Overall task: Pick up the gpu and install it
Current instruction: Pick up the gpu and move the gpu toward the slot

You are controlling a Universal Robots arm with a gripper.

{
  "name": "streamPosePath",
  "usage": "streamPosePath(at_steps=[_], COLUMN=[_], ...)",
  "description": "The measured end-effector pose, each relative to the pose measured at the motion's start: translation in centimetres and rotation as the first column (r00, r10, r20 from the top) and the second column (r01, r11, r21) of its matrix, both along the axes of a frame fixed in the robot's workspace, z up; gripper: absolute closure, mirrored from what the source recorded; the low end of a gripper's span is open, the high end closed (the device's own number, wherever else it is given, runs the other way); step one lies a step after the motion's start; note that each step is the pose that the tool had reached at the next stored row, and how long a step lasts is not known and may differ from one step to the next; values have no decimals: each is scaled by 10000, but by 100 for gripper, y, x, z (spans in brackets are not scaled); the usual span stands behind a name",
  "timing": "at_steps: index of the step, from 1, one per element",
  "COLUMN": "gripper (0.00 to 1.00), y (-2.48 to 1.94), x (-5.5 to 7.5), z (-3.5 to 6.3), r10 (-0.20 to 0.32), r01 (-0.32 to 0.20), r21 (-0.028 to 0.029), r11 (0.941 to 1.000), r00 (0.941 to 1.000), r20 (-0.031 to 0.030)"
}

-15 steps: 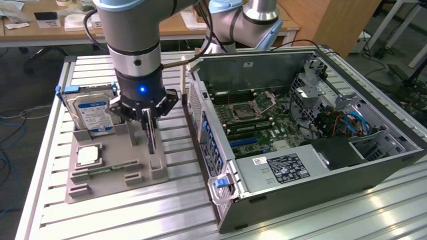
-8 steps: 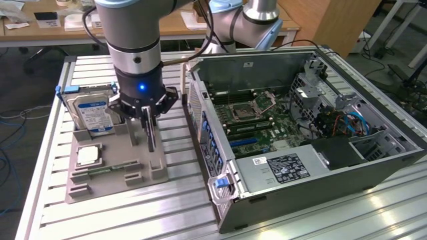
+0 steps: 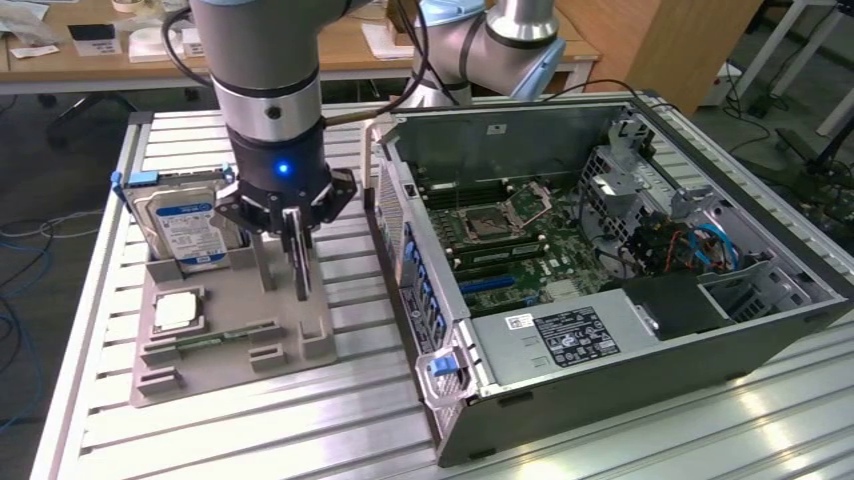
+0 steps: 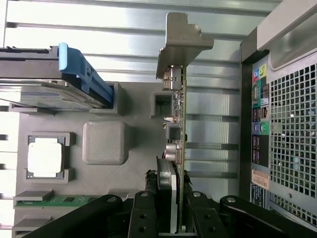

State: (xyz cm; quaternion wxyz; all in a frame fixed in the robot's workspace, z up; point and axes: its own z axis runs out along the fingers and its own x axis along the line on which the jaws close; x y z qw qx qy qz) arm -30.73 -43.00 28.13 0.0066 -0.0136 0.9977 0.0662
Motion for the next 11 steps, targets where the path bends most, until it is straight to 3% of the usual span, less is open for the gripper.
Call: streamPosePath(at_steps=[11], gripper=[72], y=[-1], x=[0], z=[72], r10=[0], r01=[0], r21=[94], r11=[10000], r00=[10000], r20=[0])
